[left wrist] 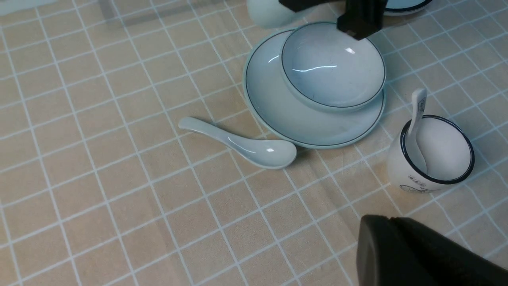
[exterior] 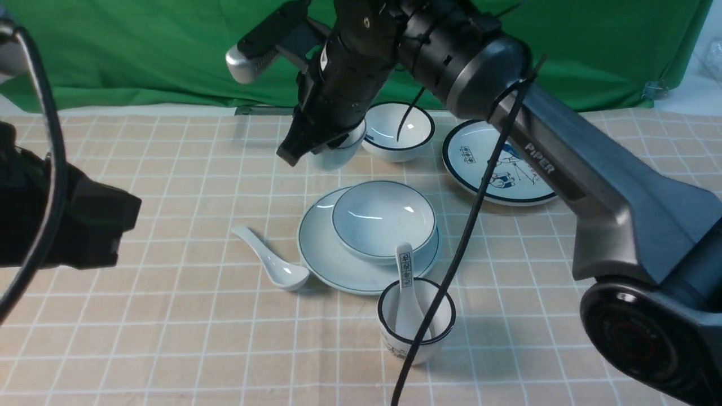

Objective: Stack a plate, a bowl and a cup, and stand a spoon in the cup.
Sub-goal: Use the right arm to put the blue teacup into the blue rice bowl in the middle

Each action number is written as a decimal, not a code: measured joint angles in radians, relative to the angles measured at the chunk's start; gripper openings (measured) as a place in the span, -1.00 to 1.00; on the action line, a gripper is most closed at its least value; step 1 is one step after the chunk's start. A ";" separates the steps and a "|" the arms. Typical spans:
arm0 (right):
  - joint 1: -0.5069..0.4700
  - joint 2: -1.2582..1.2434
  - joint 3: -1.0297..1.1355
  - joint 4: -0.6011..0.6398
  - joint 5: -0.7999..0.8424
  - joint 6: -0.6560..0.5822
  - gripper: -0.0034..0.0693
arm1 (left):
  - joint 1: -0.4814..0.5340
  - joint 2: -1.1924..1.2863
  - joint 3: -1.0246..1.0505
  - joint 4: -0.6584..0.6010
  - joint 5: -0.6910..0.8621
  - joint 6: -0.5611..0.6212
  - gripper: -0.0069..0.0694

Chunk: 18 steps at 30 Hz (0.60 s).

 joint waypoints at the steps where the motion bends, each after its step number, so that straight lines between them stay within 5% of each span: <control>1: 0.004 -0.017 0.004 -0.004 0.000 -0.001 -0.71 | 0.000 0.000 0.000 0.000 0.001 0.002 -0.74; 7: 0.009 -0.177 0.132 -0.019 0.000 0.001 -0.71 | 0.000 -0.012 0.001 -0.002 0.012 0.004 -0.74; 14: 0.003 -0.469 0.686 -0.026 -0.027 -0.027 -0.71 | 0.000 -0.041 0.001 -0.004 0.010 0.011 -0.74; 18: -0.001 -0.460 0.760 -0.026 -0.113 -0.030 -0.71 | 0.000 -0.042 0.001 -0.027 0.000 0.024 -0.74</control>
